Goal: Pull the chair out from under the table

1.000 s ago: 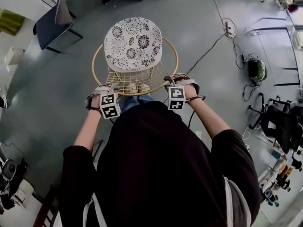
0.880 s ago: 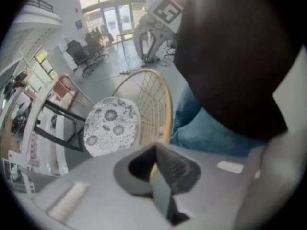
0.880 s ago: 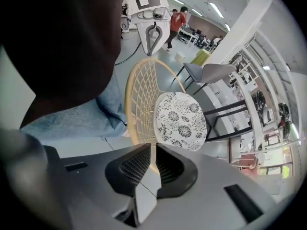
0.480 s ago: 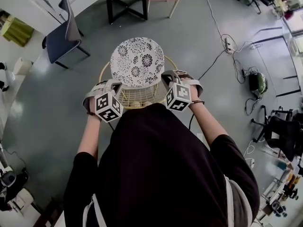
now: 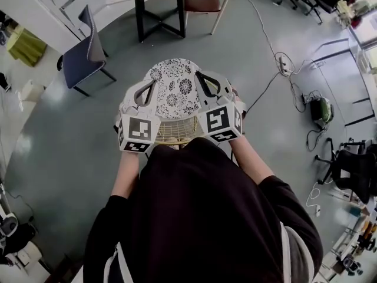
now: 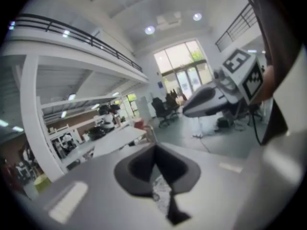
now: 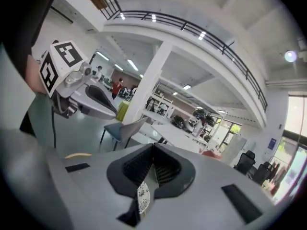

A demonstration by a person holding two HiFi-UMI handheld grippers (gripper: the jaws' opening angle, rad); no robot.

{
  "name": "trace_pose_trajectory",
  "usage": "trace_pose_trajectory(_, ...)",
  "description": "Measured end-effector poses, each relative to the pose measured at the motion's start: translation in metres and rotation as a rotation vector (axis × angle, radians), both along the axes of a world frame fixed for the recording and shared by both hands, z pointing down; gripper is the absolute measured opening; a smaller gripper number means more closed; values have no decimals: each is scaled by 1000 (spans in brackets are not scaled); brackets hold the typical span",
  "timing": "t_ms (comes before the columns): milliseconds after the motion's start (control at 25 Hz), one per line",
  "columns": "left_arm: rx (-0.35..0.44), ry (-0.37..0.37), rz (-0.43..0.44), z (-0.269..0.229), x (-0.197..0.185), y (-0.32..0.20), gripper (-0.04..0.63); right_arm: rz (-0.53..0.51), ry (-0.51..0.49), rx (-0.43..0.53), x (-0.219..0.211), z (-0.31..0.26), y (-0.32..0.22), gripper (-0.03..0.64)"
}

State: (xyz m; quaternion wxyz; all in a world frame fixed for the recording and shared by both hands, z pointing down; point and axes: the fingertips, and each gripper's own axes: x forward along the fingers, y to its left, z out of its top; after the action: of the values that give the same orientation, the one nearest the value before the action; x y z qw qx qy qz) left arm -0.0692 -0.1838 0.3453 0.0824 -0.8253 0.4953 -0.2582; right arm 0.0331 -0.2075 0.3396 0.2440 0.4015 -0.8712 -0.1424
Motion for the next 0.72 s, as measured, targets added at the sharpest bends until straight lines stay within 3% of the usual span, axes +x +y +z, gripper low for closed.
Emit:
trace_pose_trajectory(200,154,206,-31,-58,14,8,8,86,-280,-24,13,-29,0,21)
trace_pose_trajectory(320,240,233,-52,-75,13,13,8,148,-404,-37,25,-40,0,21)
trace_pose_trajectory(400,286,230,-63,-79,12,14,8,167,-436,-26,29,-45,2,21)
trace_pose_trajectory(600,248,250,-80,-75,9,17,8,141,-433,3,22,-50,13,21)
trace_pose_trajectory(720,264,248,-80,-77,9,15,8,129,-425,5,17,-48,16,21)
